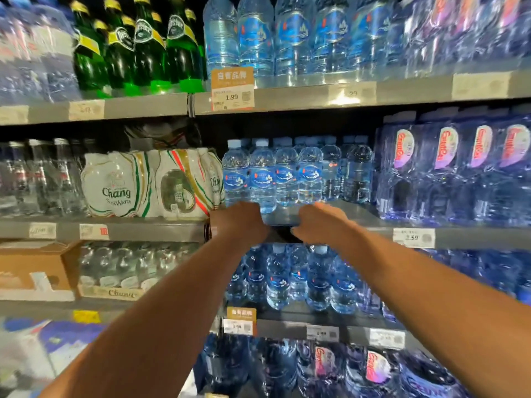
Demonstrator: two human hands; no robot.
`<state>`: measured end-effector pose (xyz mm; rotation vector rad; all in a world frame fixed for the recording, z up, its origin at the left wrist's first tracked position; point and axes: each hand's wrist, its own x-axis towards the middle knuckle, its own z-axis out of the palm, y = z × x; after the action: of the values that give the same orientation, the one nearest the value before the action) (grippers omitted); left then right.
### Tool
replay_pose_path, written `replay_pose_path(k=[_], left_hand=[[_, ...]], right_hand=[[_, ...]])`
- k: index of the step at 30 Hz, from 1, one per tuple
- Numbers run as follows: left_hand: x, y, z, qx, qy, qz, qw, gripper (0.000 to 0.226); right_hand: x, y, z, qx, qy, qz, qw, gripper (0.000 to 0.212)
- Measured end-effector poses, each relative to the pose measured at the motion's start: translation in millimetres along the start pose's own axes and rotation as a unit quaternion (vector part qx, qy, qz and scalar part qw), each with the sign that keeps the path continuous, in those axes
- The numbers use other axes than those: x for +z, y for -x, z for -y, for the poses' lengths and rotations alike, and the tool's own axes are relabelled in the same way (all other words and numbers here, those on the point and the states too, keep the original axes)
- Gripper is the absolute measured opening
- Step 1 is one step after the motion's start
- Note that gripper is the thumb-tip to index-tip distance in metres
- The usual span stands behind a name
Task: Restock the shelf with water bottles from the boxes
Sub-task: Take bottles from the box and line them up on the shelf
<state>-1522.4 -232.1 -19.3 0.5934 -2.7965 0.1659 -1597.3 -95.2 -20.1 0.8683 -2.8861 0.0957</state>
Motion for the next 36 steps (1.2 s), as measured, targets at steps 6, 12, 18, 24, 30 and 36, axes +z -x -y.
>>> replay_pose_path(k=[6, 12, 18, 24, 30, 36], left_hand=[[2.2, 40.3, -13.0, 0.073, -0.012, 0.002, 0.997, 0.033], [23.4, 97.1, -23.0, 0.119, 0.023, 0.052, 0.991, 0.043], [38.0, 156.1, -44.4, 0.169, 0.029, 0.1, 0.98, 0.039], [43.4, 202.5, -74.4, 0.219, 0.067, 0.097, 0.969, 0.03], [54.8, 228.1, -123.3, 0.237, 0.083, 0.108, 0.962, 0.026], [81.9, 256.3, -197.9, 0.222, 0.102, 0.141, 0.959, 0.024]], right_hand=[[6.9, 57.2, -4.3, 0.055, 0.022, -0.001, 0.998, 0.031], [27.1, 126.1, -2.4, 0.101, 0.035, 0.041, 0.993, 0.04], [49.9, 197.6, 0.3, 0.146, 0.038, 0.09, 0.985, 0.042], [58.8, 253.1, -18.5, 0.184, 0.034, 0.107, 0.976, 0.027], [75.7, 294.3, -54.5, 0.2, 0.03, 0.103, 0.974, 0.037], [91.4, 333.6, -106.5, 0.204, 0.019, 0.143, 0.968, 0.038]])
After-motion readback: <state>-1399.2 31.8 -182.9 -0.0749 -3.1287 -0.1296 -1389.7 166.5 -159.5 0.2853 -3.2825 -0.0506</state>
